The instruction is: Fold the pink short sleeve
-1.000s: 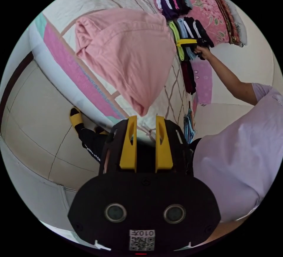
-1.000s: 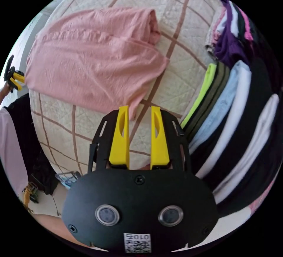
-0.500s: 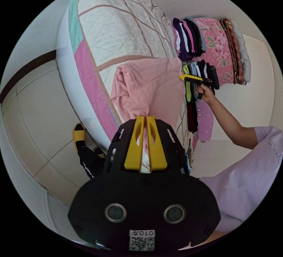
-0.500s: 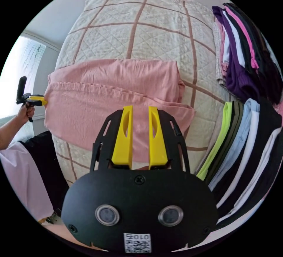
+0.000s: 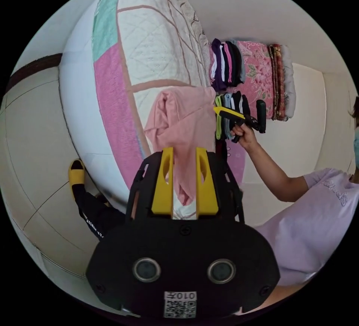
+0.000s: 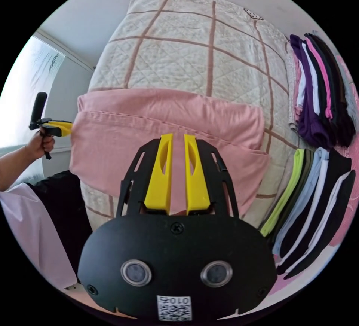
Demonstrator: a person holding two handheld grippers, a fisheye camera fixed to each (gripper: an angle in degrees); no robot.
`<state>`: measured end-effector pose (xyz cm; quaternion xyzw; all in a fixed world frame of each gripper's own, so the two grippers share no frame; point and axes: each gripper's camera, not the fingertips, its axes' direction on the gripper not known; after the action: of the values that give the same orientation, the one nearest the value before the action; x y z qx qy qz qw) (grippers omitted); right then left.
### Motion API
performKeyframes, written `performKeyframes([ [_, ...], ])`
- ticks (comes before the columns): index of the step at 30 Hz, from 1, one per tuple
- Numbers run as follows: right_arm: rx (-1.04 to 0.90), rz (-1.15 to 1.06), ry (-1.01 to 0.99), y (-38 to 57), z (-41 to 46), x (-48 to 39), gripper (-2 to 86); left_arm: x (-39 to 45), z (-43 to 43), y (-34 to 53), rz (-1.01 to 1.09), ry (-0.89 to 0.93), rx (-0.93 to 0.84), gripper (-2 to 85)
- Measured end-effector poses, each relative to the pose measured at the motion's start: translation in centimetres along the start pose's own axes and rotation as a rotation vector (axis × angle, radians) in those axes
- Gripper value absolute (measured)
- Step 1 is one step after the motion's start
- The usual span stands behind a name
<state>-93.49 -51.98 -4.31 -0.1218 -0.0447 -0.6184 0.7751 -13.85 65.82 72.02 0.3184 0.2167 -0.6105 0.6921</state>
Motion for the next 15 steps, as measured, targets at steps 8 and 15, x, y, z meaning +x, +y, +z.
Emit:
performKeyframes([
  [8,0.036,0.047,-0.091,2.0,1.6,-3.6,6.4,0.5,-0.8,-1.8,-0.028,0.061,-0.009,2.8],
  [15,0.065,0.198,-0.234,6.9,2.8,-2.9,5.5,3.1,-1.3,-4.8,0.007,-0.121,-0.182,4.2],
])
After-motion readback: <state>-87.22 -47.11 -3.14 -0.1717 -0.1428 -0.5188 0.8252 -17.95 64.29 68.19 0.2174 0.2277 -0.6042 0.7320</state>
